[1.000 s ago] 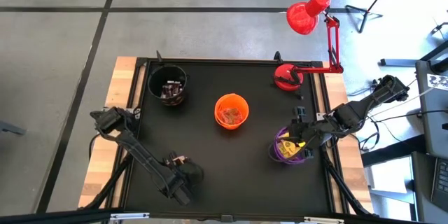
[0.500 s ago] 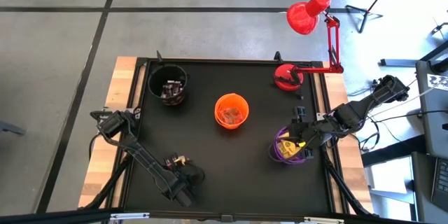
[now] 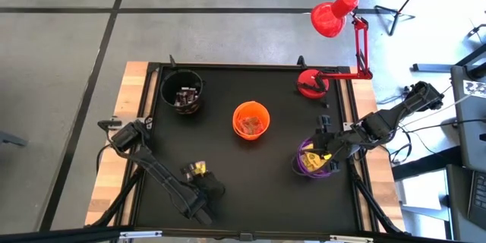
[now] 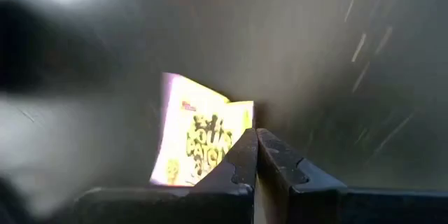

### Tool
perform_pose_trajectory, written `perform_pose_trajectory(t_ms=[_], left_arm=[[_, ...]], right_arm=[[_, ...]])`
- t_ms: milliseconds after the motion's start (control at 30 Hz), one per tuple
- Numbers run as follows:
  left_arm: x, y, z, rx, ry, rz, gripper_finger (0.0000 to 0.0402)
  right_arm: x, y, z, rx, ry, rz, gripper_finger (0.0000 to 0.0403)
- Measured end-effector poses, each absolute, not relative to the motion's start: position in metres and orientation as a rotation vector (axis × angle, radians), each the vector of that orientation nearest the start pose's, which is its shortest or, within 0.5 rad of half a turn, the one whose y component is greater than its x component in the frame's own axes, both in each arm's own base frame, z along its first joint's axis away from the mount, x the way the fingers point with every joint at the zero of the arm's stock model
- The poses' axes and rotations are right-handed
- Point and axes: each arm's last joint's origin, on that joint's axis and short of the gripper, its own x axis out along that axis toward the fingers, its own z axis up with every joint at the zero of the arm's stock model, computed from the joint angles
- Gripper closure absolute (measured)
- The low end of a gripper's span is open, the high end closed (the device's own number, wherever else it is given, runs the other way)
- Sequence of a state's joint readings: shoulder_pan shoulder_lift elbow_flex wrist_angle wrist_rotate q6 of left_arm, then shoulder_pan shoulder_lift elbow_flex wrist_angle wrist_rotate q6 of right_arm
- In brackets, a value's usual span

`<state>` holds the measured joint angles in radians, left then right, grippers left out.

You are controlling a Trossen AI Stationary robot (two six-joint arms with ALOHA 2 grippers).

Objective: Sort candy
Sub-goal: Put the yellow candy into the purple bucket

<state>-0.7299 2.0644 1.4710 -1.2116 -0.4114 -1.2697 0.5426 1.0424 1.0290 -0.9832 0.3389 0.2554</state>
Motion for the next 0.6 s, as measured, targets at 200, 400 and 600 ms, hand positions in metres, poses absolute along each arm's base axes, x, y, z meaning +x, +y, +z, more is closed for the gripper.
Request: perform_pose_trajectory(t_ms=[200,400,600], left_arm=[[0.296,-0.240,0.209,0.087,1.014,0.665,0.0401],[0.314,-0.248,0.242,0.187,0.763,0.614,0.0401],[0.316,-0.245,0.237,0.189,0.857,0.565,0.0401]], right_arm=[[0.166,0.089,0.311,-0.225,0.863,0.094,0.0260],[0.171,0.092,0.316,-0.261,0.792,0.133,0.0260],[0.172,0.092,0.317,-0.280,0.775,0.147,0.0260]])
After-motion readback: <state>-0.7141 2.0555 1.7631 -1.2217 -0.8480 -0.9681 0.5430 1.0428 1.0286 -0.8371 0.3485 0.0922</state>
